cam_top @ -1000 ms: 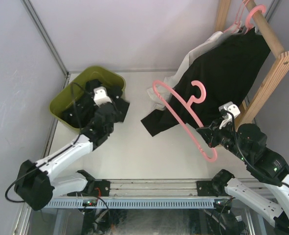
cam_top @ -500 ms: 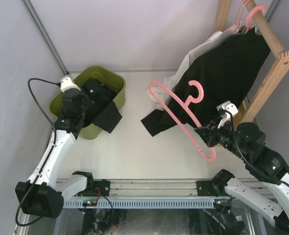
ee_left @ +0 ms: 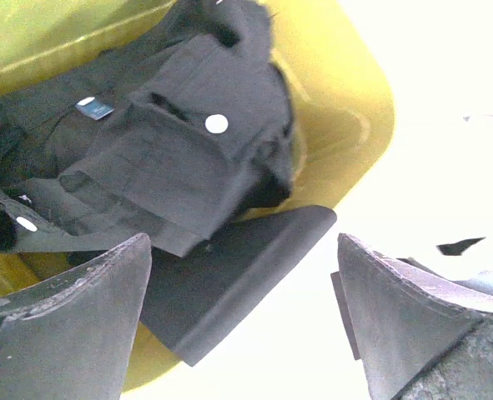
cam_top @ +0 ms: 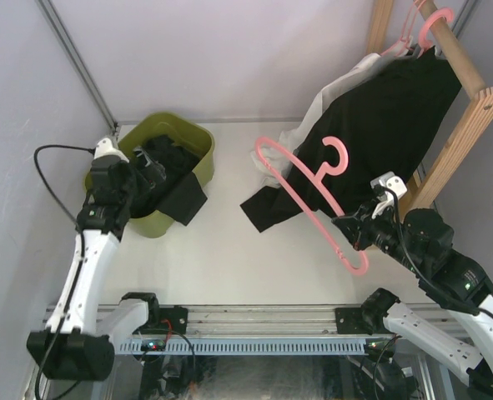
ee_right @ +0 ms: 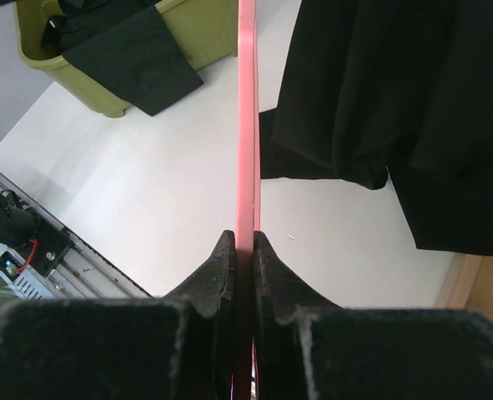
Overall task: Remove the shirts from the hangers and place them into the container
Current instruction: Place the shirt in the bin.
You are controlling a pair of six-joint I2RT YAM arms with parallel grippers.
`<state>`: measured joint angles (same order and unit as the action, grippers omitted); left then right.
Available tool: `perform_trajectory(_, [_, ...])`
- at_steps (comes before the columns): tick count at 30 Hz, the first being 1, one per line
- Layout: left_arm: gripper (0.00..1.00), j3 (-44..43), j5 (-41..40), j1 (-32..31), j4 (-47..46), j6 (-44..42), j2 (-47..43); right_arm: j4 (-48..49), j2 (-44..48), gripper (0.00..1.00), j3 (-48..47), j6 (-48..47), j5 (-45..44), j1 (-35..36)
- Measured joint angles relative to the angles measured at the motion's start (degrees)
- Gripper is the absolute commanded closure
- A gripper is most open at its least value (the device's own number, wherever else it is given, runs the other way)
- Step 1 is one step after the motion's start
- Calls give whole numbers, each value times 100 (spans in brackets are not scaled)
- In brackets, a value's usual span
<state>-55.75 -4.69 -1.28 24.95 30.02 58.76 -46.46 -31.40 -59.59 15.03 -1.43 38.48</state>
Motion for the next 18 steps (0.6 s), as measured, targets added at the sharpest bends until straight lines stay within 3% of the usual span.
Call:
perform_trajectory(3, [5,-17,-94,-332,68,26,-595,20,-46,100,0,15,7,0])
perform_trajectory(6, [4,66,-448,-1279,129,160,-1023,61,-155,100,0,28,22,0])
perform_trajectory(11, [0,1274,-1589,-2761,-42,804,-1694,70,-302,100,0,63,48,0])
perform_trajectory(18, [0,2863,-3027,-3744,-758,1460,-1158,66,-232,100,0,57,42,0])
